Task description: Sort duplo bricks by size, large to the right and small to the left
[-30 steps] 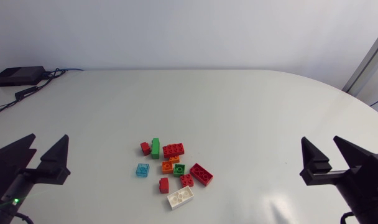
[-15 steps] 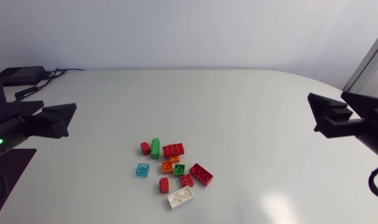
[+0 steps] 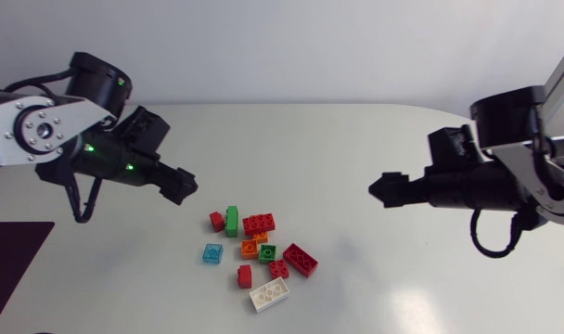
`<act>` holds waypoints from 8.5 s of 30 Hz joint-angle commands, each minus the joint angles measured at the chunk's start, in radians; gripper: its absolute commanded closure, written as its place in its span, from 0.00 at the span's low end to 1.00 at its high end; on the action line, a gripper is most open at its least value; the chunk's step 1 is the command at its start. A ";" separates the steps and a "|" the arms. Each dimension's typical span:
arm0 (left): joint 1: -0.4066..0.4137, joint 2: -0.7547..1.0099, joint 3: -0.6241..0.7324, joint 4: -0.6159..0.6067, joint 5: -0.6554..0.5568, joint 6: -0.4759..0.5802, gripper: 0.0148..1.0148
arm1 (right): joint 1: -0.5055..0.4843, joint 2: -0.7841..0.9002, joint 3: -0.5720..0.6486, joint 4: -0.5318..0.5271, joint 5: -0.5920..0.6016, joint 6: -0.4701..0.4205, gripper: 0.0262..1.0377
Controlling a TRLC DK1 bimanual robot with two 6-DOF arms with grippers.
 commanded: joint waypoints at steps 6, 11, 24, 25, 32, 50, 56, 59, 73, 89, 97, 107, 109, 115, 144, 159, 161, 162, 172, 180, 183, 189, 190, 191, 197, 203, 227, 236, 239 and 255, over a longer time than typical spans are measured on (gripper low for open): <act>-0.057 0.116 0.051 -0.005 0.116 0.086 0.07 | 0.158 0.190 0.120 -0.218 -0.096 -0.300 0.04; -0.045 0.151 0.051 -0.007 0.193 0.135 0.05 | 0.241 0.288 0.149 -0.221 -0.094 -0.298 0.05; -0.039 0.185 0.058 -0.020 0.228 0.193 0.05 | 0.436 0.477 0.177 -0.161 0.011 -0.280 0.13; -0.040 0.187 0.061 -0.020 0.228 0.196 0.05 | 0.442 0.489 0.178 -0.158 0.018 -0.281 0.14; -0.043 0.191 0.061 -0.020 0.235 0.207 0.05 | 0.511 0.590 0.183 -0.083 0.157 -0.290 0.24; -0.105 0.277 0.084 0.007 0.235 0.225 0.25 | 0.295 0.378 0.085 -0.021 0.165 -0.356 0.82; -0.165 0.340 0.127 0.015 0.235 0.239 0.25 | -0.064 0.345 0.049 -0.041 0.088 -0.481 0.81; -0.189 0.342 0.128 0.017 0.235 0.276 0.25 | -0.204 0.360 0.046 -0.041 0.050 -0.545 0.80; -0.224 0.418 0.163 0.015 0.227 0.501 0.25 | -0.242 0.355 -0.035 -0.041 -0.010 -0.609 0.79; -0.200 0.541 0.220 0.055 0.210 0.584 0.54 | -0.147 0.246 -0.029 -0.100 -0.005 -0.559 0.15; -0.235 0.546 0.220 0.069 0.228 0.624 0.82 | -0.143 0.228 -0.041 -0.100 -0.068 -0.562 0.15; -0.270 0.477 0.309 -0.036 0.428 0.645 0.89 | -0.164 0.108 -0.030 -0.150 -0.391 -0.668 0.14; -0.295 0.477 0.354 -0.102 0.475 0.661 0.89 | -0.162 0.081 -0.013 -0.206 -0.470 -0.711 0.14; -0.349 0.527 0.528 -0.321 0.627 0.713 0.89 | -0.143 0.038 0.048 -0.296 -0.662 -0.748 0.14; -0.359 0.770 0.867 -0.922 0.888 1.054 0.89 | 0.049 -0.019 0.026 -0.330 -0.710 -0.694 0.42; -0.363 0.747 0.849 -0.823 0.902 0.992 0.88 | 0.123 -0.028 -0.013 -0.290 -0.688 -0.593 0.77; -0.363 0.739 0.848 -0.781 0.902 0.940 0.83 | 0.132 -0.034 -0.021 -0.270 -0.687 -0.563 0.80; -0.363 0.734 0.844 -0.772 0.902 0.929 0.59 | 0.131 -0.037 -0.023 -0.265 -0.688 -0.562 0.83; -0.198 0.624 0.806 -0.566 0.882 0.673 0.02 | -0.143 -0.065 -0.026 -0.341 -0.696 -0.691 0.84; -0.126 0.486 0.415 -0.086 0.512 0.394 0.03 | -0.337 -0.088 -0.201 -0.005 -0.364 -0.636 0.83; -0.122 0.478 0.317 0.010 0.412 0.351 0.03 | -0.311 -0.090 -0.293 0.157 -0.185 -0.605 0.83; -0.139 0.477 0.202 0.165 0.259 0.245 0.03 | -0.297 -0.022 -0.328 0.296 -0.010 -0.577 0.83; -0.143 0.481 0.197 0.167 0.244 0.231 0.03 | -0.296 0.006 -0.328 0.304 0.010 -0.576 0.83; -0.148 0.484 0.194 0.167 0.231 0.214 0.03 | -0.293 0.036 -0.328 0.311 0.024 -0.576 0.83; -0.160 0.506 0.182 0.167 0.127 0.132 0.05 | -0.271 0.219 -0.329 0.348 0.082 -0.583 0.79; -0.155 0.487 0.166 0.138 0.008 0.021 0.06 | -0.204 0.226 -0.331 0.341 0.153 -0.579 0.08; -0.221 0.578 0.153 0.084 -0.043 -0.071 0.90 | -0.075 -0.086 -0.250 0.095 0.183 -0.521 0.04; -0.251 0.332 0.101 0.110 0.288 0.136 0.92 | -0.089 -0.085 -0.127 -0.043 -0.297 -0.527 0.04; -0.263 0.274 0.117 0.084 0.363 0.181 0.92 | -0.098 -0.054 -0.079 -0.072 -0.421 -0.528 0.04; -0.379 0.305 0.311 -0.292 0.771 0.445 0.92 | -0.006 -0.048 0.042 -0.307 -0.797 -0.593 0.08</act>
